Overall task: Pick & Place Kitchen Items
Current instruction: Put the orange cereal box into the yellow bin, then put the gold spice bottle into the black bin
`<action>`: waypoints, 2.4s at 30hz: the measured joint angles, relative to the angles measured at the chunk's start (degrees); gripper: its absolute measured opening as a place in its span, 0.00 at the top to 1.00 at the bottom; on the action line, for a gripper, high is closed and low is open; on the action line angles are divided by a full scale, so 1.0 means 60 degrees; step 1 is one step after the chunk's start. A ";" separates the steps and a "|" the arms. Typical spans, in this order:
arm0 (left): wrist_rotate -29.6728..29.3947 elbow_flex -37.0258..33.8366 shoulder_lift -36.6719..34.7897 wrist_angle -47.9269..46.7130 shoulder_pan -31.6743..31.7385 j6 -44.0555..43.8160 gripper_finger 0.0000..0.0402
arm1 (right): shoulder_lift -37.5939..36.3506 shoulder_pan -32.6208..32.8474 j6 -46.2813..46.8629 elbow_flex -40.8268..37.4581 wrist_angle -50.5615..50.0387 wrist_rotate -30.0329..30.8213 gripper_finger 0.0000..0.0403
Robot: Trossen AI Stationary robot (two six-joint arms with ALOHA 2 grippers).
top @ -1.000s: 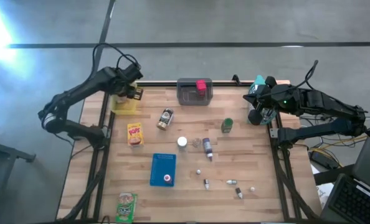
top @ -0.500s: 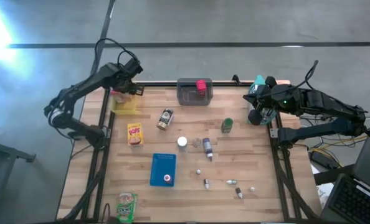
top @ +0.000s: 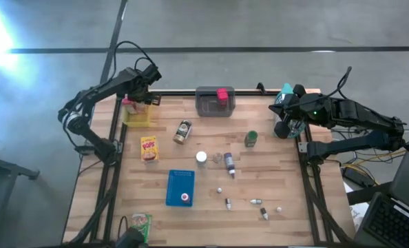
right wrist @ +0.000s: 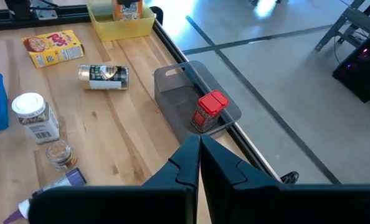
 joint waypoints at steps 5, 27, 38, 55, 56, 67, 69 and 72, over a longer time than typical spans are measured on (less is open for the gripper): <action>0.0003 0.0001 0.0294 0.0232 0.0094 0.0107 0.56 | -0.0002 0.0000 0.0030 0.0000 0.0001 0.0000 0.98; -0.0122 -0.0473 0.0534 0.0632 0.0269 0.0522 0.56 | 0.0001 -0.0004 0.0041 0.0000 -0.0001 0.0000 0.98; -0.0136 -0.0487 0.0534 0.0776 0.0270 0.0885 0.46 | -0.0002 0.0000 0.0079 0.0000 0.0000 0.0000 0.98; -0.0136 -0.0487 -0.0371 0.0682 0.0378 0.0959 0.33 | 0.0000 -0.0001 -0.0015 0.0000 0.0001 0.0000 0.98; -0.0158 -0.0487 -0.0499 0.0662 0.0394 0.0959 0.33 | 0.0001 0.0000 -0.0023 0.0000 0.0002 0.0000 0.98; 0.0104 -0.0217 -0.2242 0.0345 0.0411 0.1293 0.33 | -0.0002 -0.0004 0.0073 0.0000 0.0002 0.0000 0.98; 0.0607 -0.0025 -0.2548 0.0296 0.0404 0.1472 0.33 | -0.0001 0.0000 0.0004 0.0000 0.0001 0.0000 0.98; 0.1721 0.0146 -0.2979 0.0268 0.0372 0.1866 0.33 | 0.0001 -0.0001 0.0004 0.0000 0.0001 0.0000 0.98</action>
